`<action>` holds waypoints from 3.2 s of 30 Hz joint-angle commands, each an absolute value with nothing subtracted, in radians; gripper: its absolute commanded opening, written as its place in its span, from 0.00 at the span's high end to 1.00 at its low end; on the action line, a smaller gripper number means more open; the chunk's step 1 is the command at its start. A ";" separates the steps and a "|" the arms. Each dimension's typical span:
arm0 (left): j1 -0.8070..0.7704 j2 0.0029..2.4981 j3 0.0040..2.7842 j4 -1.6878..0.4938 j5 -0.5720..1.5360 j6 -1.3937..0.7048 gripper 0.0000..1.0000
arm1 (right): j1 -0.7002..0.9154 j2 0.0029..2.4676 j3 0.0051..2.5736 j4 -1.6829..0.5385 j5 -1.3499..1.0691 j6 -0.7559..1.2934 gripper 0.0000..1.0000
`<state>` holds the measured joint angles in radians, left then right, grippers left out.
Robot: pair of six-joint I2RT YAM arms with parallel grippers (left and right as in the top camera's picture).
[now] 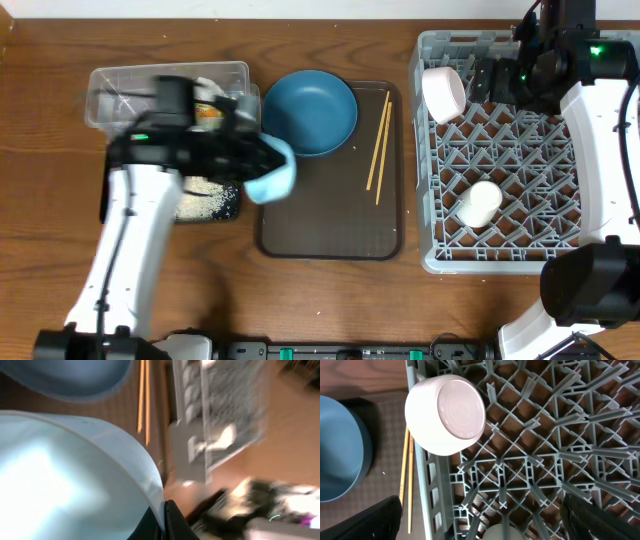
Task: Sort waste into correct bins and load items into the dishwasher rack
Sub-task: 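Carry the emptied bowl right and set it on the brown tray, then grasp the light-blue bowl with the right gripper, retract left arm, then carry the light-blue bowl right and place it in the rack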
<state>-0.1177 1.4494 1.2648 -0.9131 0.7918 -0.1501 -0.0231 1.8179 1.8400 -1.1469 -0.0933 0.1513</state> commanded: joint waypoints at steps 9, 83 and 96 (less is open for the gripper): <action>-0.557 1.606 1.262 -0.850 0.145 -0.459 0.94 | -0.025 1.801 1.851 -1.157 -0.086 0.140 0.01; -0.158 1.276 1.293 -0.949 0.103 -0.385 0.11 | 0.614 1.968 1.346 -0.794 -0.282 0.303 0.99; -0.158 1.276 1.293 -0.949 0.103 -0.385 0.11 | 0.391 1.633 1.526 -0.929 0.021 0.299 0.99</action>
<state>-0.1627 1.2701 1.2984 -0.9440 0.1158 -0.3916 0.4438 1.7458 1.4734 -0.9115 -0.1471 0.2932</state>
